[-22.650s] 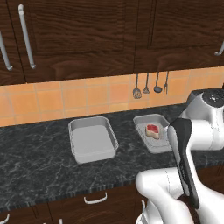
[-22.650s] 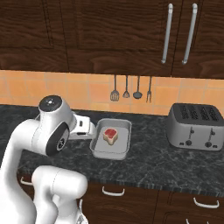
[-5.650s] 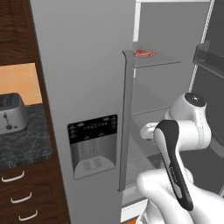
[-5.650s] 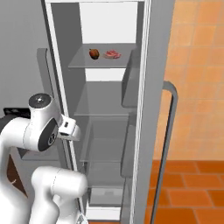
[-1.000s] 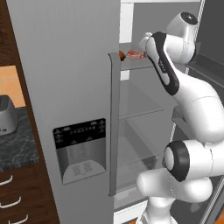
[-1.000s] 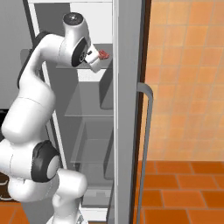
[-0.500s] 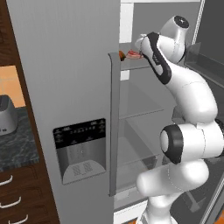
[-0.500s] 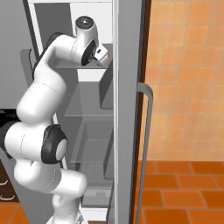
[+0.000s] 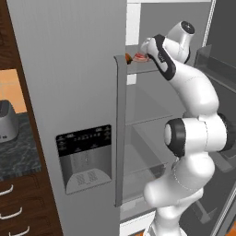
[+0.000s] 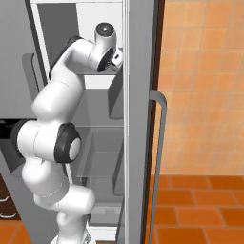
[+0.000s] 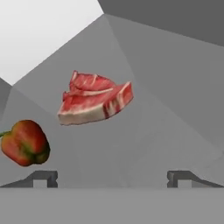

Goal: Place one bell pepper and one steak in each tupperware on the nearby counter, to pack two identical lunches.

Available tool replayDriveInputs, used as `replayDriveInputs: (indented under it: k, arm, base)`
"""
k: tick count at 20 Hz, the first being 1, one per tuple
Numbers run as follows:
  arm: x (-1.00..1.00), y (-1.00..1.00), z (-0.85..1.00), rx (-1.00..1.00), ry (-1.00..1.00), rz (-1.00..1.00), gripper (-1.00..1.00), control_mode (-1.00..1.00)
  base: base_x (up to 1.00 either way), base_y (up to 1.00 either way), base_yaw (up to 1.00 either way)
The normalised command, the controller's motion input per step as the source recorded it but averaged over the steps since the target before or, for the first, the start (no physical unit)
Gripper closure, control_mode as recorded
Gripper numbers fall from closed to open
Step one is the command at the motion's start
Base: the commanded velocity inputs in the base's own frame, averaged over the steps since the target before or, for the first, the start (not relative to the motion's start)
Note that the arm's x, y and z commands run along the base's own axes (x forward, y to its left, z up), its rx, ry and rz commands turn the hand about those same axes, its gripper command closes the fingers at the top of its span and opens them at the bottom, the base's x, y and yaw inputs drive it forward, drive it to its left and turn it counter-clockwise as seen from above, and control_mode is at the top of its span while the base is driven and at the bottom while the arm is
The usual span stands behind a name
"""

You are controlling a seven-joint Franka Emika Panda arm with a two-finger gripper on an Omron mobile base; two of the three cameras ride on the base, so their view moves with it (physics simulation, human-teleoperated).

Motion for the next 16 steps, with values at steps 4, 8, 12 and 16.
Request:
replayDriveInputs:
  k: [4,8,12,16]
  arm:
    - [0.62,0.00,-0.04,0.00,0.00,0.00,-1.00,-1.00]
    - [0.62,0.00,-0.02,-0.01,0.00,0.00,-1.00,-1.00]
    - [0.61,0.00,-0.01,-0.01,0.00,0.00,-1.00,-1.00]
    - [0.51,0.00,-0.12,-0.03,0.00,0.00,-1.00,-1.00]
  base:
    - [0.00,0.00,0.00]
    - [0.00,0.00,0.00]
    - [0.00,0.00,0.00]
    - [0.00,0.00,0.00]
